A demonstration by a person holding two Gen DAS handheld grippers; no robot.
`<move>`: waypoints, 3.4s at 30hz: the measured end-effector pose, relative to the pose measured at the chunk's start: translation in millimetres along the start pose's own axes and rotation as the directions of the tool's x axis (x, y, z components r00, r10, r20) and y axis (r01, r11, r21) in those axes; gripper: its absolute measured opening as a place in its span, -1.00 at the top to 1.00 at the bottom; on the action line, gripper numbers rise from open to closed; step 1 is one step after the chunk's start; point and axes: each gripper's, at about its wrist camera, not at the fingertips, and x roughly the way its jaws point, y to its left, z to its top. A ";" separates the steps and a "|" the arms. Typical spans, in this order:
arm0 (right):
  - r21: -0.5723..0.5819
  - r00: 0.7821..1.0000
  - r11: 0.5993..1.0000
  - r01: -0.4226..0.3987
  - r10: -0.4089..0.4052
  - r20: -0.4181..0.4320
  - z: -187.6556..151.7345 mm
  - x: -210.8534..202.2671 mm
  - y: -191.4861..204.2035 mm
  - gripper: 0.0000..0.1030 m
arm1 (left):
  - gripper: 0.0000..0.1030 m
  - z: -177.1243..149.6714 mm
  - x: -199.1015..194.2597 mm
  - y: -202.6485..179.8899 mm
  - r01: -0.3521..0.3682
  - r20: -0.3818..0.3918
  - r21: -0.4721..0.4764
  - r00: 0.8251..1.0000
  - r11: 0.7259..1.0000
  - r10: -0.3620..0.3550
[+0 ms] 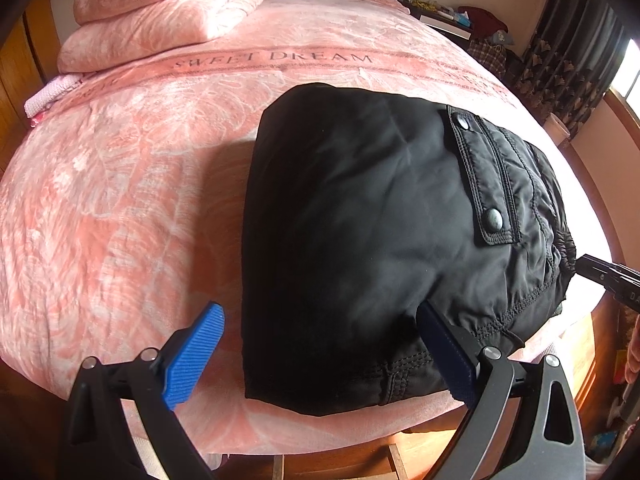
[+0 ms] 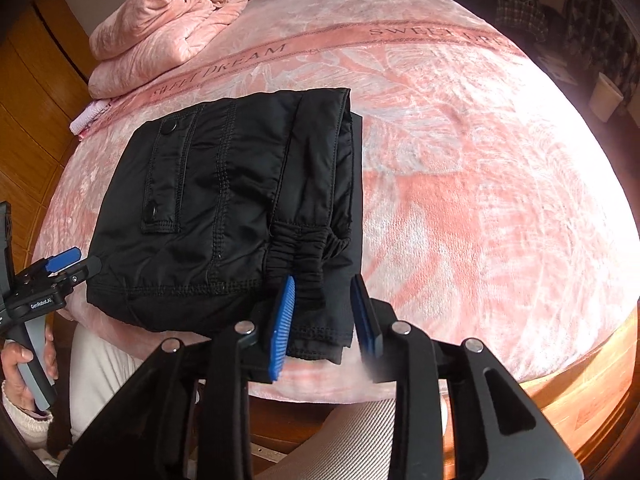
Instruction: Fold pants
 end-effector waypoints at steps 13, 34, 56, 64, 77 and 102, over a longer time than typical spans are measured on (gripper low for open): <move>0.092 0.999 0.995 -0.029 0.032 -0.032 -7.6 16.5 -2.2 0.25 | -0.92 -7.2 9.7 0.4 0.004 -0.016 -0.075 1.000 0.997 -0.005; 0.141 0.983 0.973 -0.182 0.177 0.047 -3.6 5.7 -8.8 0.45 | -0.92 -8.3 6.6 5.7 0.033 -0.030 -0.090 0.999 0.995 -0.036; 0.103 0.991 0.987 -0.125 0.120 0.053 1.0 -19.6 -11.4 -0.10 | -0.92 22.2 -8.8 64.0 0.246 -0.135 -0.250 0.949 0.937 -0.285; 0.138 0.984 0.974 -0.178 0.175 0.036 0.1 -14.6 -24.7 -0.11 | -0.92 7.7 34.9 71.4 0.313 -0.246 -0.276 0.891 0.909 -0.382; 0.144 0.979 0.969 -0.201 0.203 0.005 -1.5 0.2 -25.3 -0.28 | -0.94 2.3 84.2 63.4 0.423 -0.265 -0.388 0.799 0.819 -0.539; 0.303 0.886 0.855 -0.420 0.459 -0.065 5.4 68.7 -69.4 -0.78 | -0.94 1.6 116.6 54.6 0.451 -0.258 -0.508 0.733 0.734 -0.630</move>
